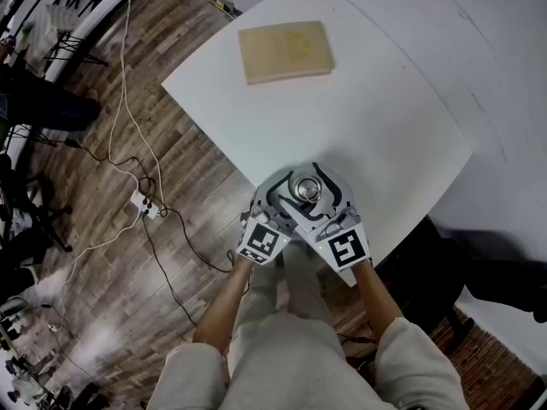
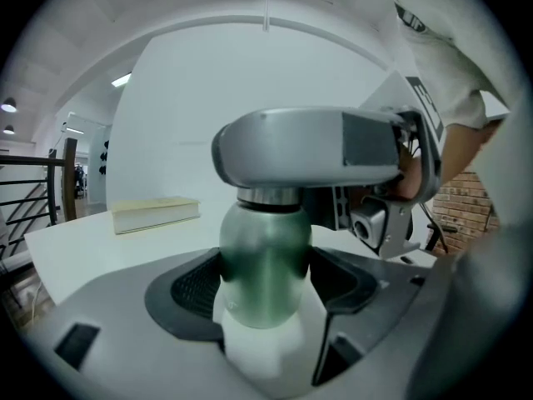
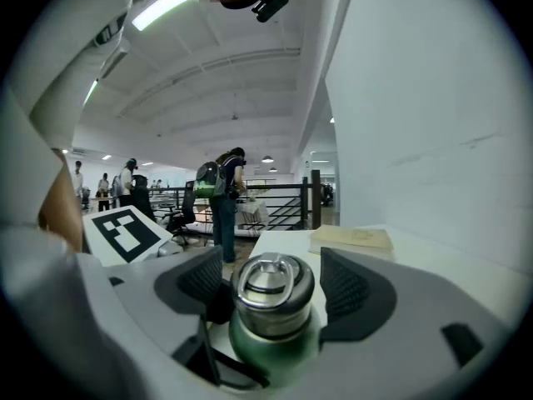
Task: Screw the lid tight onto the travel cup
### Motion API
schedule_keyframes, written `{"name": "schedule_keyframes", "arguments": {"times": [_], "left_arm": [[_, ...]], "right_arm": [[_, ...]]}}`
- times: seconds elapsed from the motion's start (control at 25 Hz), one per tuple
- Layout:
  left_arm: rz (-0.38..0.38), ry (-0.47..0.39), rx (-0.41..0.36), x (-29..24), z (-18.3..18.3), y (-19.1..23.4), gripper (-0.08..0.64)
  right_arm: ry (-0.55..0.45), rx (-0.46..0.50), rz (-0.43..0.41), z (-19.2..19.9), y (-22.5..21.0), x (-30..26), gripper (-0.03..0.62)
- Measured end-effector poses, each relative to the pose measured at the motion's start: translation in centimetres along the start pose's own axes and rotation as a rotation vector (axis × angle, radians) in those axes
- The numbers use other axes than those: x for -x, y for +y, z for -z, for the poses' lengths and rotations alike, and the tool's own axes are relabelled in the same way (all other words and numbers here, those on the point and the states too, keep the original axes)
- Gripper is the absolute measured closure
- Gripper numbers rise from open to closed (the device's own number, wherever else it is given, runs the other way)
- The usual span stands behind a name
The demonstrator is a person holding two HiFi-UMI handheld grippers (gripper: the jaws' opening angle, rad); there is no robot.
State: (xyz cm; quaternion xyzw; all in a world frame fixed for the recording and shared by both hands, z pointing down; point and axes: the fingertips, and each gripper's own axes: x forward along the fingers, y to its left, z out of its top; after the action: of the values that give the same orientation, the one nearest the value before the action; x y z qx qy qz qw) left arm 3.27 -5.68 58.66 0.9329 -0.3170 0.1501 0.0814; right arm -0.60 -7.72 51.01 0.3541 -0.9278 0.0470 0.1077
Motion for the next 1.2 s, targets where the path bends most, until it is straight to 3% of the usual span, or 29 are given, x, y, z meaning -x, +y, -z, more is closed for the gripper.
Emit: {"name": "schedule_keyframes", "arguments": {"times": [0.32,0.72,1.0,1.2], "left_arm": [[0.006,-0.002,-0.005,-0.2,0.2,0.1,0.225],[0.007,-0.003,-0.007,-0.1,0.2,0.0,0.225],[0.006,-0.001,-0.007,-0.1,0.2,0.1,0.225],[0.005,0.012,0.000,0.0,0.6,0.1,0.225]], "right_arm": [[0.065,0.119,-0.221,0.5,0.6,0.3,0.259],[0.117,0.169,-0.404,0.8,1.5,0.4,0.308],[0.110,0.163,-0.389,1.1,1.2,0.4,0.333],[0.108,0.146,-0.319,1.3,0.9,0.3,0.334]]}}
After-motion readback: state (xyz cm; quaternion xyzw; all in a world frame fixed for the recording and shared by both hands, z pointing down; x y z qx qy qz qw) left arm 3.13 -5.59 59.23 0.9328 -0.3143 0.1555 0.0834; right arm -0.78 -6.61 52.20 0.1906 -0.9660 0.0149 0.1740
